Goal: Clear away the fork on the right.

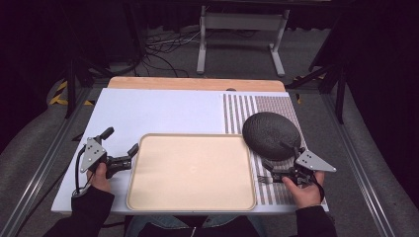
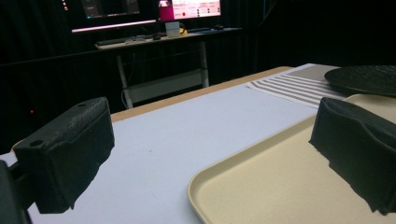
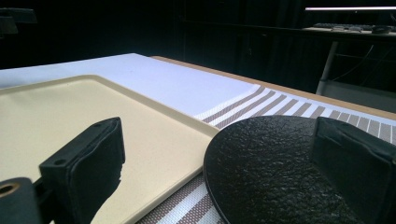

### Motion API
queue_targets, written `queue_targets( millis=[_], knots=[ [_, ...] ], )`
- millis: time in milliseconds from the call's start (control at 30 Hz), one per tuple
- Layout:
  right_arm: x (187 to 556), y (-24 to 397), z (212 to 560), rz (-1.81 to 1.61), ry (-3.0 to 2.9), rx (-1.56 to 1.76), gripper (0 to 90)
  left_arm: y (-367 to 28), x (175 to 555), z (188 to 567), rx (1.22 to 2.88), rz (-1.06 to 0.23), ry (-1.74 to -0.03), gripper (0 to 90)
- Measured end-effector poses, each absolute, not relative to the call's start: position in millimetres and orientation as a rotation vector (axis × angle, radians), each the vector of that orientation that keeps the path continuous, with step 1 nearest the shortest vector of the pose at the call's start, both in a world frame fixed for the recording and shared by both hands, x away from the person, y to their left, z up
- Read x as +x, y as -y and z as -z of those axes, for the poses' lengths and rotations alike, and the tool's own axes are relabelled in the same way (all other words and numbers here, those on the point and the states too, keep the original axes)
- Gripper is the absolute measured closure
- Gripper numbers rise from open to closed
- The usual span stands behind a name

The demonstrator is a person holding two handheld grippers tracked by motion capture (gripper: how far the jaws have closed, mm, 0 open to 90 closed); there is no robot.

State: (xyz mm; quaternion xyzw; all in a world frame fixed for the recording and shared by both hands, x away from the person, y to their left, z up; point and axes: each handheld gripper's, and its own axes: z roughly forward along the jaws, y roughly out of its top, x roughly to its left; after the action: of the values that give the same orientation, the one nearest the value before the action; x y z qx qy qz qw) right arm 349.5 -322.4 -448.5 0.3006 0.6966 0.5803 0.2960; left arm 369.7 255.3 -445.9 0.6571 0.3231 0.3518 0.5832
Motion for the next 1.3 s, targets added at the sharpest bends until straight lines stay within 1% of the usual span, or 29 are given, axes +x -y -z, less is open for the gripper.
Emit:
queue_targets(
  millis=[967,1300],
  knots=[
    [351,324,446,-1.602,-1.856,0.804,3.6,-255,370,446,1.538,-0.824,-0.759,0.2],
    [355,329,429,-1.553,-1.897,0.809,3.5,-255,370,446,1.539,-0.827,-0.757,0.1]
  ],
)
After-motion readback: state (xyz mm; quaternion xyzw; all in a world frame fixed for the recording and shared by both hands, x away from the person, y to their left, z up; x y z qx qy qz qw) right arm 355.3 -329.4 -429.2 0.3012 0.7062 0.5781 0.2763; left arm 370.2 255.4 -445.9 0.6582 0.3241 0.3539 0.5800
